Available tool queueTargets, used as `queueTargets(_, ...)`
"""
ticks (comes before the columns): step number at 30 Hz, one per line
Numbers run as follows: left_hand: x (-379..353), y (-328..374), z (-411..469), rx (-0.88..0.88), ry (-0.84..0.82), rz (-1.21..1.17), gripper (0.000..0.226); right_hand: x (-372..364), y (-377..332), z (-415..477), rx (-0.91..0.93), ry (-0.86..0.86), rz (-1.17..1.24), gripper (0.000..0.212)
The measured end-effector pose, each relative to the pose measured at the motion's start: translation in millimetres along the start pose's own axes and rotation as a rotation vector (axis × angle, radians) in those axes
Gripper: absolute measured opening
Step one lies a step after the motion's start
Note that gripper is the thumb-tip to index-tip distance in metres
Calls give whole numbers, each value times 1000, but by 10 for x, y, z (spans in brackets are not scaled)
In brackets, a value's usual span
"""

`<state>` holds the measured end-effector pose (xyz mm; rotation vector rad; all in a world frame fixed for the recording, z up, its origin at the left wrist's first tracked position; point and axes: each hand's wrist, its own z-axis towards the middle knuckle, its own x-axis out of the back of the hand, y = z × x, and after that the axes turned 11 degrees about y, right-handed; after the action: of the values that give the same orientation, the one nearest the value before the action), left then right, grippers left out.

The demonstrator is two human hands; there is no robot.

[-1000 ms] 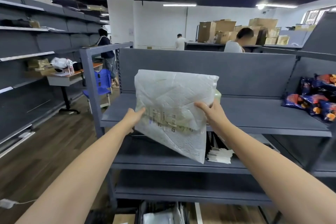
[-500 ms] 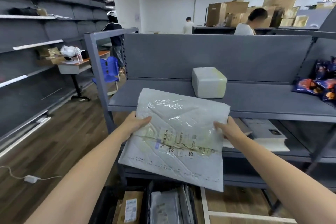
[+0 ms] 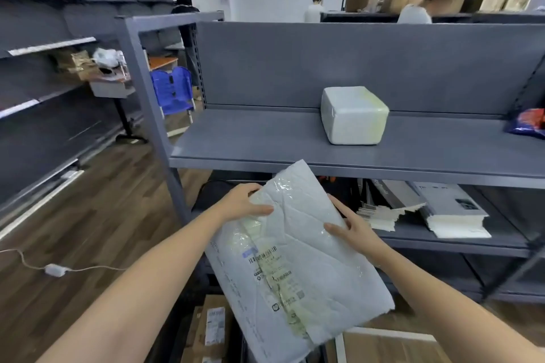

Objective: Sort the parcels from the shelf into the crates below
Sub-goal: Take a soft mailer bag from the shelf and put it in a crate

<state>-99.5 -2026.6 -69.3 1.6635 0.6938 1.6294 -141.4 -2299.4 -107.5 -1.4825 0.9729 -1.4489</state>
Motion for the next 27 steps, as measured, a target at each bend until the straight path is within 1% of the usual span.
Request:
queueTargets(2, -114, -106, 29, 23, 66, 23, 39, -75, 144, 26, -47, 58, 75, 60)
queueTargets(5, -317, -330, -38, 45, 253, 214, 59, -199, 295, 56, -96, 107, 125, 57)
queueTargets(6, -370, -425, -81, 81, 295, 249, 67, -239, 312, 54, -106, 115, 119, 56)
queueTargets(8, -450, -626, -195, 223, 310, 323, 88, -308, 355, 47, -133, 143, 99, 54)
queueTargets(10, -528, -834, -308, 368, 299, 322, 105, -343, 434, 46, -155, 189, 124, 52)
queueTargets(11, -559, -915, -366, 453, 289, 226, 110, -352, 471, 44, -168, 218, 149, 52)
queueTargets(13, -598, -1009, -484, 614, 246, -129, 112, -369, 554, 62, -216, 277, 208, 52)
queueTargets(14, -626, -1032, -546, 656, 186, -286, 110, -388, 598, 69, -246, 304, 244, 53)
queueTargets(15, -660, -1072, -598, 663, 124, -369, 108, -412, 650, 77, -273, 330, 286, 53)
queueTargets(17, -720, -1188, -630, 586, 69, -396, 102, -479, 766, 98, -297, 368, 326, 51)
queueTargets(19, -783, -1342, -608, 475, 85, -359, 95, -577, 952, 136, -286, 396, 252, 48)
queueTargets(22, -991, -1750, -519, 309, 88, -274, 73, -821, 1420, 189, -281, 379, 88, 46)
queueTargets(24, -1242, -2108, -465, 264, 120, -235, 69, -1026, 1853, 209, -296, 358, 10, 49)
queueTargets(27, -1727, -2648, -400, 222, 155, -122, 61, -1317, 2553, 228, -326, 337, -80, 60)
